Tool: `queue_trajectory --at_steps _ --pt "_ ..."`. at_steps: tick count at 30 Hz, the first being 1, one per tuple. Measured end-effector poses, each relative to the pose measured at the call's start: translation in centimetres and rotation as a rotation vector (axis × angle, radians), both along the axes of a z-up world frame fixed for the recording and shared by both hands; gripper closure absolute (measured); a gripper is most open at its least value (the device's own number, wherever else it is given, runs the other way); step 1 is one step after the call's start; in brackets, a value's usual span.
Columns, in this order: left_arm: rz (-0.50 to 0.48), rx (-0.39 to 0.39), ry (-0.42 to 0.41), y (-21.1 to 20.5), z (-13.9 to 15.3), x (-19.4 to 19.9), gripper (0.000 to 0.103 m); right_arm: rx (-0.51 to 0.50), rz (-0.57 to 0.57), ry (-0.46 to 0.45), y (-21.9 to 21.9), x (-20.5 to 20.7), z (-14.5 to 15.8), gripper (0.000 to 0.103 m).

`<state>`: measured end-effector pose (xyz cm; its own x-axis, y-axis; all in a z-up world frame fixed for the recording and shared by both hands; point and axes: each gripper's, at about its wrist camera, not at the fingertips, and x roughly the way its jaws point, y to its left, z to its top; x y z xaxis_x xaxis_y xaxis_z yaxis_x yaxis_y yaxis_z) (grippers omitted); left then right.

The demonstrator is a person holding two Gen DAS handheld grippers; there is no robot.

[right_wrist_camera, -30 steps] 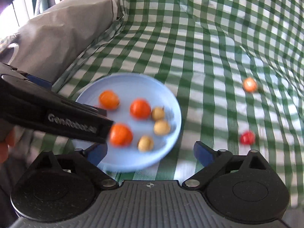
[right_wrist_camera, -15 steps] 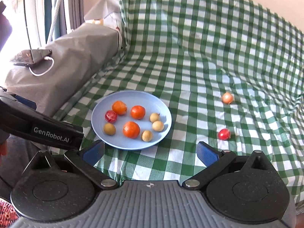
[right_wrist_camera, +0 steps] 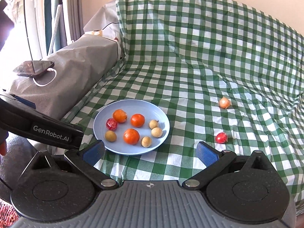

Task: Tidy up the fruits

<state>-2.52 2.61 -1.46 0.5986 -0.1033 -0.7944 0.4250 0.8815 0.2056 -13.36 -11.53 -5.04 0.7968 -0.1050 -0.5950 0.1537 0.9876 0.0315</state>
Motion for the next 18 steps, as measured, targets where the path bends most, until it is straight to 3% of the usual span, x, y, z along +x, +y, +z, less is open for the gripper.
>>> queue_trajectory --at_steps 11,18 --pt "-0.018 0.040 0.021 -1.6 -0.9 0.7 0.000 0.056 -0.041 0.016 -1.1 0.5 -1.0 0.001" --pt "0.012 0.004 0.099 -2.1 -1.1 2.7 0.000 0.116 -0.133 0.053 -3.7 1.9 -3.5 0.001"
